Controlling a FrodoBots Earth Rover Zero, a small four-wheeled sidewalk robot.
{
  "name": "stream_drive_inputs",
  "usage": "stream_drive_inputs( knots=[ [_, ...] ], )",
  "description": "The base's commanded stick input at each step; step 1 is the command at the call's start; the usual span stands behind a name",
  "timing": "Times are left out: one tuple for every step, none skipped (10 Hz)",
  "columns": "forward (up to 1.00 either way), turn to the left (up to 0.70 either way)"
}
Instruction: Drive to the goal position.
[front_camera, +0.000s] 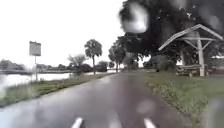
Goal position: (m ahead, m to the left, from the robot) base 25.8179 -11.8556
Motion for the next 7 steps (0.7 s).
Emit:
stream_drive_inputs(
  knots=[
    [1.0,-0.35],
    [1.0,-0.08],
    [1.0,-0.01],
    [1.0,0.0],
    [1.0,0.0],
    [1.0,0.0],
    [1.0,0.0]
  ],
)
